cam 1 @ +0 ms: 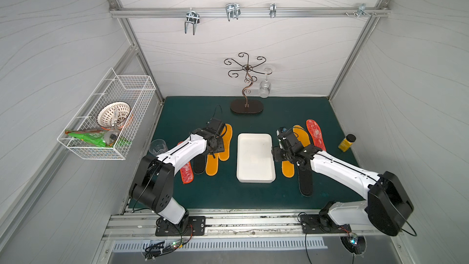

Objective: Put the insoles into the storage box
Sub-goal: Pick up the insole from the center of the board.

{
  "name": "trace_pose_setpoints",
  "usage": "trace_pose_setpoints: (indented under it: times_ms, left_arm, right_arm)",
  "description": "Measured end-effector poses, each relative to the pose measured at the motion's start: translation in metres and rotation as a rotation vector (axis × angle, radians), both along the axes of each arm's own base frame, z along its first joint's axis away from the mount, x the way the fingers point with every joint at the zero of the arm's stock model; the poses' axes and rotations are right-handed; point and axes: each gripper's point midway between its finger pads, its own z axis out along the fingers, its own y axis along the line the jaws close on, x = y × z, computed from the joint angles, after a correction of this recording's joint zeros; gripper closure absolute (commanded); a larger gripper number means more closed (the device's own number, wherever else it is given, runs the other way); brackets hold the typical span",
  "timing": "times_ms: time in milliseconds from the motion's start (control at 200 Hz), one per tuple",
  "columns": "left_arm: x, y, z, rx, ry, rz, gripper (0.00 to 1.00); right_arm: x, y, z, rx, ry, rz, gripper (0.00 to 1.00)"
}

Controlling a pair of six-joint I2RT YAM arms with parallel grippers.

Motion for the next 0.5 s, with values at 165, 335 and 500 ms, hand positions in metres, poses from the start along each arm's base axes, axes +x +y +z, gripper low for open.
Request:
trace_pose_setpoints:
  times_ms: [165,335,500]
  left_arm:
    - [0.01,-0.001,-0.009,0.019,0.024,-0.007,0.42]
    - [0.023,-0.003,-0.016,0.057,0.034,-0.007,0.43]
    - [0.027,-0.002,-0.025,0.112,0.05,-0.006,0.44]
  right_arm:
    - [-0.001,0.011,-0.003,0.02,-0.035,0.05,0.33]
    - [0.001,0.016,-0.005,0.048,-0.063,0.06,0.33]
    - [0.003,0.021,-0.009,0.06,-0.066,0.073,0.33]
